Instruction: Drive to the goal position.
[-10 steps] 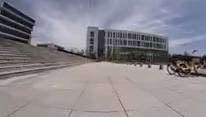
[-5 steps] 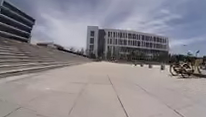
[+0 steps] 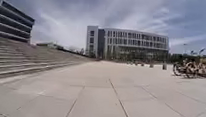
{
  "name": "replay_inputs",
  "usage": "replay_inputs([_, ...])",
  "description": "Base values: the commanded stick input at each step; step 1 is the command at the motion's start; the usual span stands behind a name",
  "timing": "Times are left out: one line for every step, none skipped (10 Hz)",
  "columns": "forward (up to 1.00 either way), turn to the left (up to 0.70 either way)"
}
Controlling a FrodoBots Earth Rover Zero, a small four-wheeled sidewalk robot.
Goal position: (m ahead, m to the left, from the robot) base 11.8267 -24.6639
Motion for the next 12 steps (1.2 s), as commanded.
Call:
replay_inputs([0.50,0.00])
replay_inputs([0.50,0.00])
replay_inputs([0.50,0.00])
replay_inputs([0.50,0.00])
replay_inputs([0.50,0.00])
replay_inputs([0.50,0.00])
replay_inputs([0.50,-0.15])
replay_inputs([0.50,-0.25])
replay_inputs([0.50,-0.11])
replay_inputs([0.50,0.00])
replay_inputs([0.50,0.00])
replay_inputs([0.50,-0.04])
